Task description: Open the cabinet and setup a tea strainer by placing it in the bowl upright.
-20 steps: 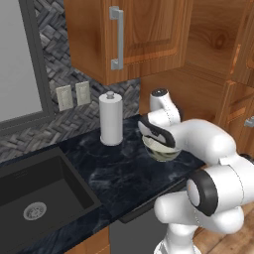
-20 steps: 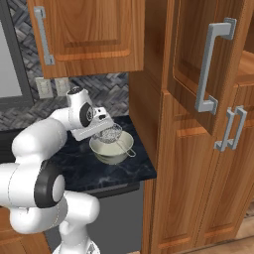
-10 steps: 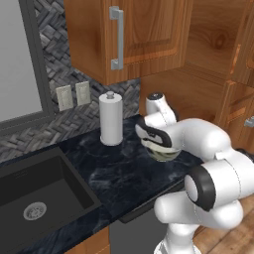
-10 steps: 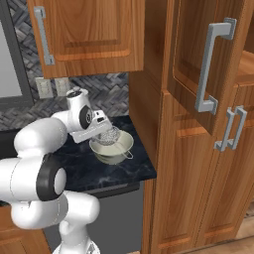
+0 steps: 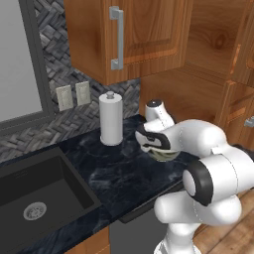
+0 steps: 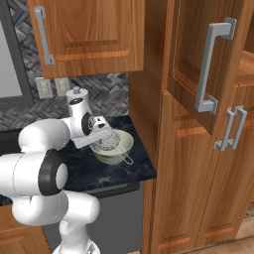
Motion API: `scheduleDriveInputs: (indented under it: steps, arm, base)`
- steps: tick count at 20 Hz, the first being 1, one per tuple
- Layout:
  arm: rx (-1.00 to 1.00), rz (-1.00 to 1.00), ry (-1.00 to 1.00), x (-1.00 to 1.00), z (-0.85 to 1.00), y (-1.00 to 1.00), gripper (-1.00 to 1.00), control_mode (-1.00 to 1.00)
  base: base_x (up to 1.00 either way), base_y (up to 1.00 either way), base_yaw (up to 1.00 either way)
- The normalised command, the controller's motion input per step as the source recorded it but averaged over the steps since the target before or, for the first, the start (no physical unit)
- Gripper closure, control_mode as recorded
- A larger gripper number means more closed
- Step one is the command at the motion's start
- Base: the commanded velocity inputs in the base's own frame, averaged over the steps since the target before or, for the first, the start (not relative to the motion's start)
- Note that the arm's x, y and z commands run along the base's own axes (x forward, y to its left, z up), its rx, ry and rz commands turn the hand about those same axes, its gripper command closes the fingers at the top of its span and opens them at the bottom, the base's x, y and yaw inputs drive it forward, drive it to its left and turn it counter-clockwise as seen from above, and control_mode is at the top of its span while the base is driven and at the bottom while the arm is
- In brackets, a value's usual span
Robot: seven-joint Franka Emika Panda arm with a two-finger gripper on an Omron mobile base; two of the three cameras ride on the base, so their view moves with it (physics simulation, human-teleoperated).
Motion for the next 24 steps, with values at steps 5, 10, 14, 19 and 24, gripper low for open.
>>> scheduleDriveInputs:
  steps: [5, 10, 14, 19, 24]
  arm:
    - [0.0, 0.0, 0.0, 0.06, -0.13, 0.0, 1.0, -1.0]
    - [0.0, 0.0, 0.0, 0.08, -0.1, 0.01, 1.0, -1.0]
    - [0.0, 0.0, -0.02, 0.07, -0.26, 0.0, 1.0, -1.0]
    - [-0.02, 0.0, -0.04, 0.13, -0.21, 0.0, 1.0, -1.0]
    - [0.0, 0.0, 0.0, 0.09, -0.01, 0.0, 1.0, -1.0]
  base:
    - [0.0, 0.0, 0.0]
    - [0.0, 0.0, 0.0]
    - [0.0, 0.0, 0.0]
    - [0.0, 0.0, 0.0]
    - [0.0, 0.0, 0.0]
